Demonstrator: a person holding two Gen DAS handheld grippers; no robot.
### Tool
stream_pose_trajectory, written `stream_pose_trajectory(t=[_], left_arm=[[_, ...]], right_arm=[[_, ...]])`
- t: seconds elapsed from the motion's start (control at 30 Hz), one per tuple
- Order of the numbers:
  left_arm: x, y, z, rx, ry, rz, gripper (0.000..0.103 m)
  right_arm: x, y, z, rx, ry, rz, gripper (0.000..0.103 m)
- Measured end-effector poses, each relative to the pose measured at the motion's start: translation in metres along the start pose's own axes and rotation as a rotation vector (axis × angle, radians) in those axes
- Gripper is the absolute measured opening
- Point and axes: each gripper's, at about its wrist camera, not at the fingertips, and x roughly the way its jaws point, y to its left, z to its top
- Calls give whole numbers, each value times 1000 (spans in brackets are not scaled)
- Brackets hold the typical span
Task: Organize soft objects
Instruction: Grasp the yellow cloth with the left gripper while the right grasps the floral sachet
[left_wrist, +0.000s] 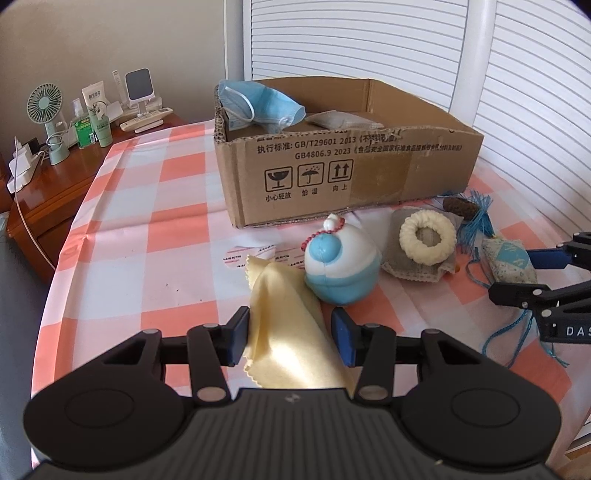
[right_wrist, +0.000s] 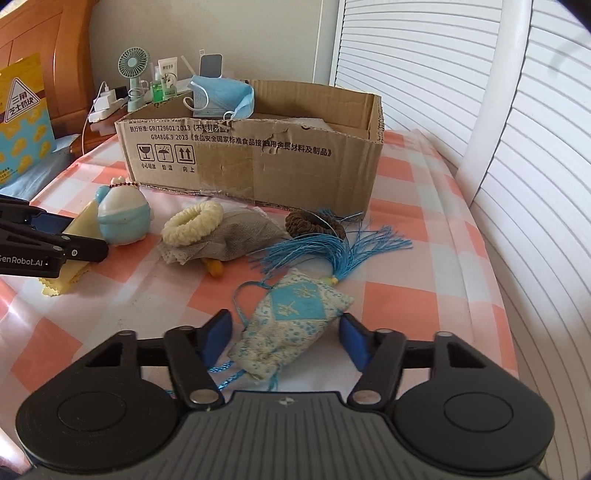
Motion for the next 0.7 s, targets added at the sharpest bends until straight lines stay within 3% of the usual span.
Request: stream_pose_trajectory(t=[0.07,0.27,0.7], left_arm=[[0,0,0,0,1,0,45],[-4,4,0,-15,11,-24,23],[-43,17,1,28,25,-47,10]], right_arm=[[-1,-2,1,6,-2,-5,49],[-5,-8,3,23,-4,1,36],[-41,-7,14,-52,-58,40,35]])
